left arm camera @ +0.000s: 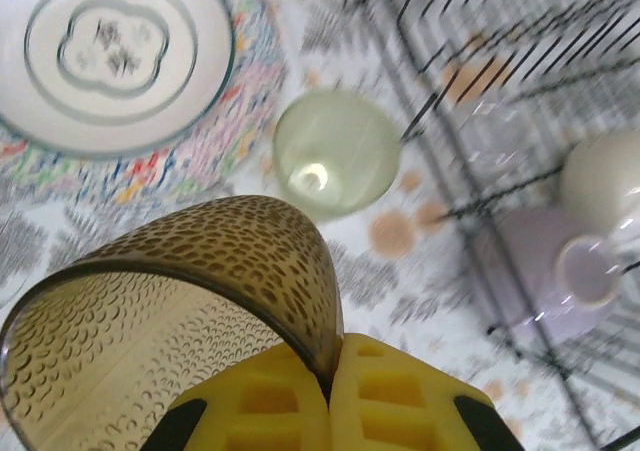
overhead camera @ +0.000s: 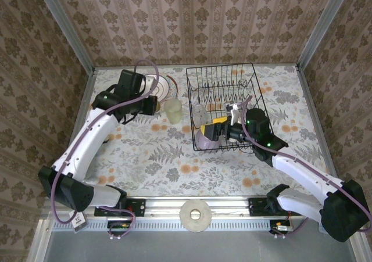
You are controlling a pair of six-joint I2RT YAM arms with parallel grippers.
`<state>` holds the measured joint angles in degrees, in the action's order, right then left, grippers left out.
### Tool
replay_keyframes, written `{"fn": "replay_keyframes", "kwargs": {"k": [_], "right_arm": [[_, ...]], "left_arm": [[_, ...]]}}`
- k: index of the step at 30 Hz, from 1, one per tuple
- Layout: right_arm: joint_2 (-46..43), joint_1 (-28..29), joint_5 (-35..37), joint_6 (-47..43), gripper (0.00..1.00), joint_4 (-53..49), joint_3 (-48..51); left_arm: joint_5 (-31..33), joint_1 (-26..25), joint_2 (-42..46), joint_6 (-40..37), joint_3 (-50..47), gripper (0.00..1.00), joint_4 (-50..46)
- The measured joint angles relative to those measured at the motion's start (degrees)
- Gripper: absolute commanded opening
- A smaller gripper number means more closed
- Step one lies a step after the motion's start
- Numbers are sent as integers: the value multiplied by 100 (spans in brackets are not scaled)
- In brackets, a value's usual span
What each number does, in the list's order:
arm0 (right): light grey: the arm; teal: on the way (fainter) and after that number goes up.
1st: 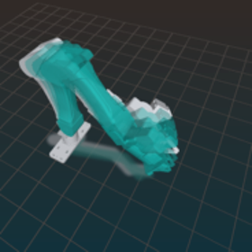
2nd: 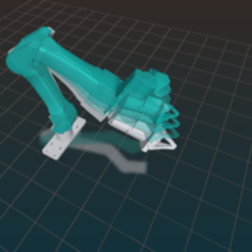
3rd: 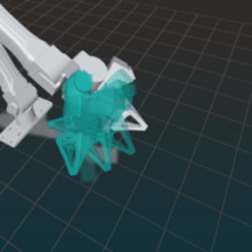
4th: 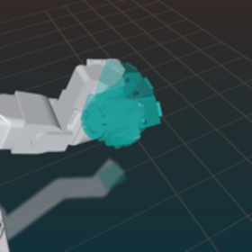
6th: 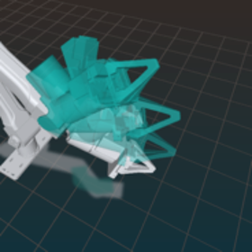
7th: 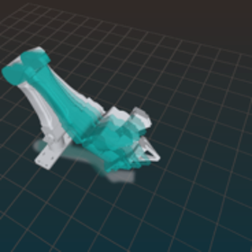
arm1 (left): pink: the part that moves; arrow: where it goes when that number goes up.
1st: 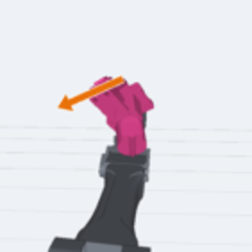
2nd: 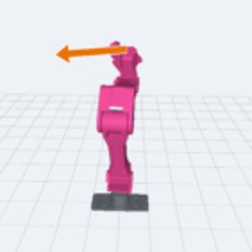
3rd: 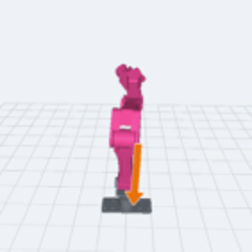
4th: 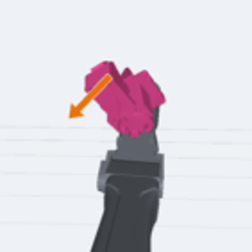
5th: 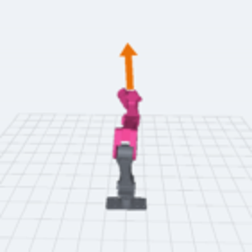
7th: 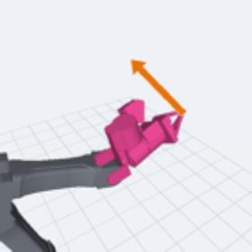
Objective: Unload the mixed dishes from the dish rack
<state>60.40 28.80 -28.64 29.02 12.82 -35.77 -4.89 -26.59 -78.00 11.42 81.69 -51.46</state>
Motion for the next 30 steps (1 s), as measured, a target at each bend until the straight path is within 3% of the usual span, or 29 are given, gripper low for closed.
{"fn": "replay_keyframes", "kwargs": {"k": [8, 17, 30], "right_arm": [[168, 380, 369, -387, 100, -275, -173], [201, 503, 605, -588, 100, -442, -190], [181, 595, 741, -664, 100, -564, -229]], "left_arm": [[387, 201, -1349, -588, 734, 0, -839], [409, 387, -2938, -780, 1517, 0, -1025], [339, 380, -3602, -778, 1880, 0, -1067]]}}
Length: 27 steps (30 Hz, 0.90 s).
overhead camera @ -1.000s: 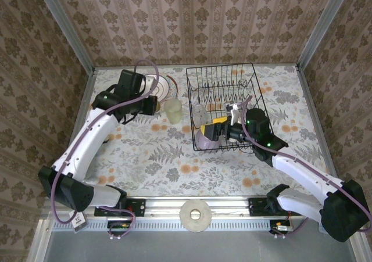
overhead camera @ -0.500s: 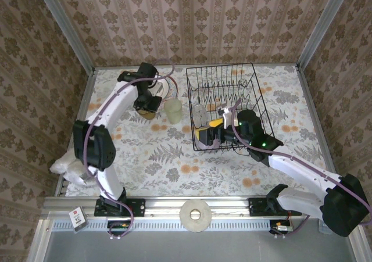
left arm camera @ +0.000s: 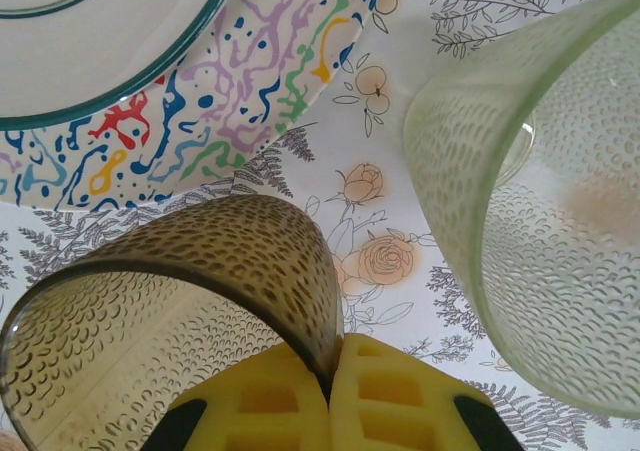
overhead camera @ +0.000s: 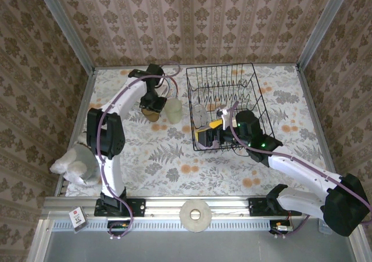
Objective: Unload the mixed dishes from the dish rack
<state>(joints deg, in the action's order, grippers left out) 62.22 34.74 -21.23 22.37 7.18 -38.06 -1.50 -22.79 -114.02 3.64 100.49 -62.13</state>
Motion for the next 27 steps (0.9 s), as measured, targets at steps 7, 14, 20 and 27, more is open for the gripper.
{"fn": "replay_keyframes", "kwargs": {"k": [7, 14, 20, 27], "right_arm": [[-35, 59, 31, -35, 100, -24, -55], [-39, 96, 105, -127, 100, -96, -83], [-39, 138, 144, -146, 100, -168, -122], [-39, 168, 166, -170, 100, -190, -138]], "left_arm": [[0, -4, -81, 94, -46, 0, 85], [9, -39, -90, 205, -219, 0, 245], [52, -81, -144, 286, -380, 5, 385], [85, -114, -146, 352, -439, 17, 470]]}}
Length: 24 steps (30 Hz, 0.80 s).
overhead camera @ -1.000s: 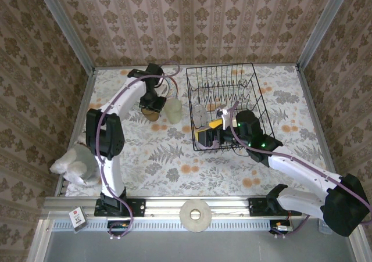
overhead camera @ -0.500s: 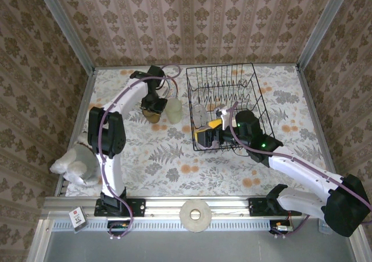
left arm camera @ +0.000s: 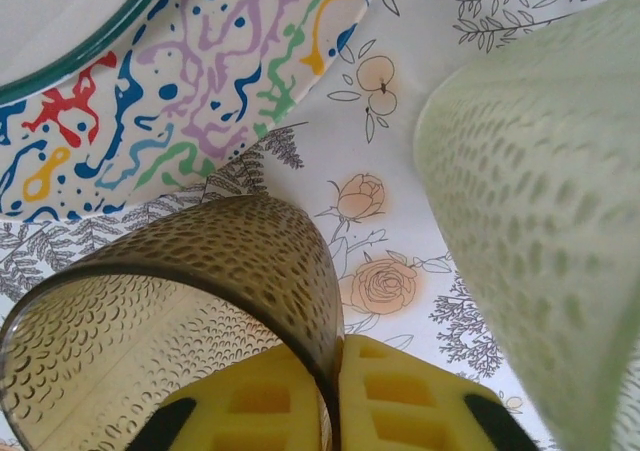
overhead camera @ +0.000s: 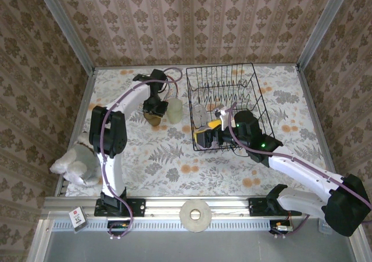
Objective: Unload the mixed dishes from the dish rack
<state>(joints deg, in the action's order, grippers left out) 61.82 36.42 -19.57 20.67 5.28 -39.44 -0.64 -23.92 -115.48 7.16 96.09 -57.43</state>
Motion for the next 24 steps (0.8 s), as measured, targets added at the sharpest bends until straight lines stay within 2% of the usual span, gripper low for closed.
{"fn": "replay_keyframes", "kwargs": {"k": [12, 24], "right_arm": [[2, 66, 116, -101, 100, -44, -17], [2, 138, 173, -146, 100, -96, -28]], "left_arm": [[118, -111, 87, 35, -68, 28, 0], [361, -116, 997, 4, -376, 41, -153]]}}
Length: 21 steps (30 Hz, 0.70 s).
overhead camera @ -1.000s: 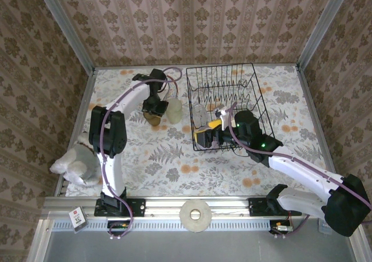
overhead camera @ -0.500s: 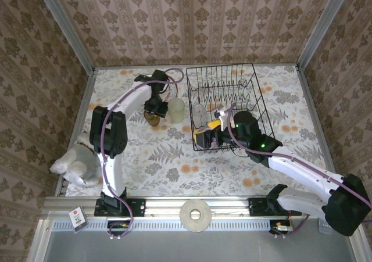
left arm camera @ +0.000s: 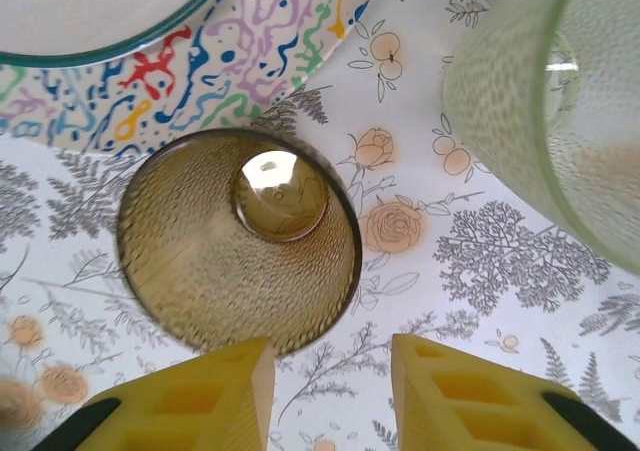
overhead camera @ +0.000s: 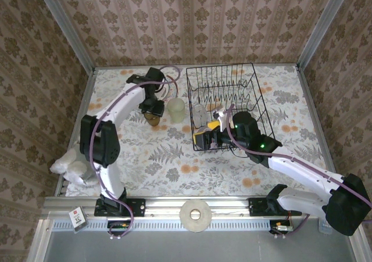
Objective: Unload the mixed dishes from the dish rack
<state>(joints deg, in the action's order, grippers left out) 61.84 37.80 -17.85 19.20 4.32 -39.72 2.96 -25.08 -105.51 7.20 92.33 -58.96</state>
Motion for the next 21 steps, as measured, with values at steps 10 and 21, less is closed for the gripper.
{"fn": "replay_keyframes", "kwargs": {"k": [10, 21], "right_arm": [[4, 50, 466, -256, 100, -367, -149], [1108, -15, 1690, -297, 100, -1631, -1449]], "left_arm": [[-46, -37, 1801, -212, -549, 86, 160], [-1633, 151, 5202, -267, -3095, 100, 1816]]}}
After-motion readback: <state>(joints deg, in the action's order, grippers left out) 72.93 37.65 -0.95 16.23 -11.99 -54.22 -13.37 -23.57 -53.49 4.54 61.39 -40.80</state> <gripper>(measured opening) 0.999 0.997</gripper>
